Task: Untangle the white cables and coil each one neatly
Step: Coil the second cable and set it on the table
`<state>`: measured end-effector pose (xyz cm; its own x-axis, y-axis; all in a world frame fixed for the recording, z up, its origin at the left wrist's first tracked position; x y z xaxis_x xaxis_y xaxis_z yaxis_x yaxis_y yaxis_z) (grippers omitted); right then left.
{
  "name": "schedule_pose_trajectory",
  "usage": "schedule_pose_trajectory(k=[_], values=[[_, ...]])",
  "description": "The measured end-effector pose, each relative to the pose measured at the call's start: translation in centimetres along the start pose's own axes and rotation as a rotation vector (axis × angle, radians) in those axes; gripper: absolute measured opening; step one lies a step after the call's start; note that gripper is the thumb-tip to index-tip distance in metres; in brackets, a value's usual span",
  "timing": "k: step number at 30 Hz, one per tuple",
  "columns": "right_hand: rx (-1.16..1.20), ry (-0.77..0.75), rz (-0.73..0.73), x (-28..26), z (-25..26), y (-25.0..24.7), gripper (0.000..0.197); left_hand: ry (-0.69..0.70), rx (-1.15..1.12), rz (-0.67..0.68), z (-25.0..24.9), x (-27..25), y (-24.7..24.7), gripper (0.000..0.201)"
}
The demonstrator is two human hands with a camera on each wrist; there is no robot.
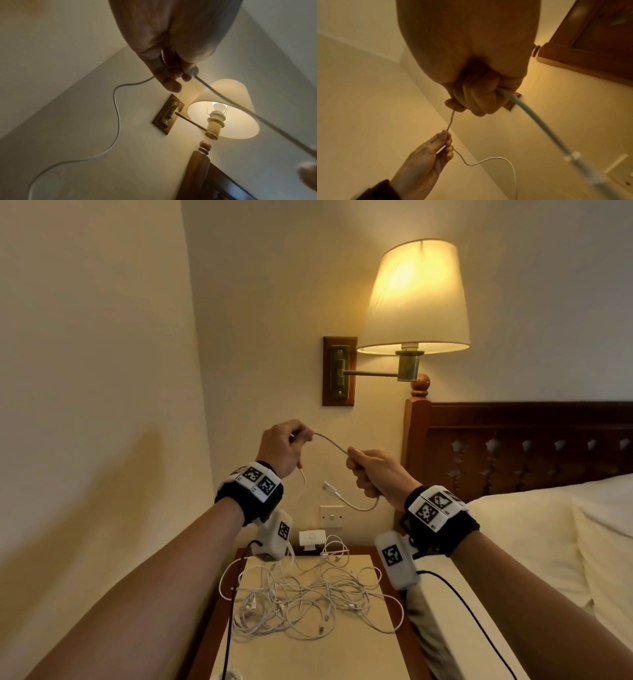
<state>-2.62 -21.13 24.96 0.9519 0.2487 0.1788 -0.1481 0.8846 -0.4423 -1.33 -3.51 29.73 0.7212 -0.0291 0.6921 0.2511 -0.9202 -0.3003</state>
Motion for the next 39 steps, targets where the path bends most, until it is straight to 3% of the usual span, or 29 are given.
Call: schedule_pose_trajectory(k=[3,6,12,15,20,24,26,29,32,35,39], values=[[0.124,0.014,0.074,-1.4,-1.7,0.1,0.036,-0.054,0.020,-0.164,1.9,0.4,-3.0,0.016],[0.269,0.018,0.117,-2.4,-2.0,0.1,0.037,-0.066,0.015,-0.216,3.0,0.1,-4.1,0.016],[0.645,-0.109,0.149,-2.9,1.0,-1.9,0.030,-0.002,0.090,0.023,4.0,-2.7,-2.3,0.010],[0.740,-0.171,0.138,-3.0,2.5,-3.2,0.025,-0.059,0.088,0.060,5.6,-5.0,-1.7,0.013],[0.646,-0.194,0.076,-3.2,3.8,-4.2,0.028,-0.072,0.057,0.192,5.0,-7.4,0.4,0.028],[0.364,-0.243,-0.044,-3.0,5.0,-3.8,0.029,0.138,0.055,0.429,-1.2,-7.5,3.0,0.029],[0.162,-0.261,-0.111,-2.7,5.4,-3.6,0.029,0.277,0.047,0.480,-4.3,-7.0,3.7,0.025],[-0.017,-0.264,-0.115,-2.4,5.8,-3.2,0.031,0.459,0.118,0.408,-7.5,-5.7,3.7,0.020],[-0.016,-0.268,-0.042,-2.7,6.2,-2.7,0.036,0.602,0.219,0.294,-9.3,-4.3,3.3,0.020],[0.085,-0.250,0.020,-3.2,6.3,-2.3,0.039,0.643,0.272,0.180,-9.9,-2.9,2.9,0.025],[0.406,-0.200,0.080,-3.4,5.8,-1.9,0.037,0.625,0.260,0.072,-9.9,-1.6,2.7,0.028]])
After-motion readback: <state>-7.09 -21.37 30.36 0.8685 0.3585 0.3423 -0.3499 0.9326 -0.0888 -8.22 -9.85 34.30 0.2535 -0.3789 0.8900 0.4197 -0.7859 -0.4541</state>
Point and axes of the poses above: each hand's wrist, its own x-axis towards the middle knuckle, its own y-axis out of the palm, z = x × y, the point moved 7 cm from there along x, towards the middle knuckle, and after that the axes turned 13 degrees about -x, right-handed, at the moved point
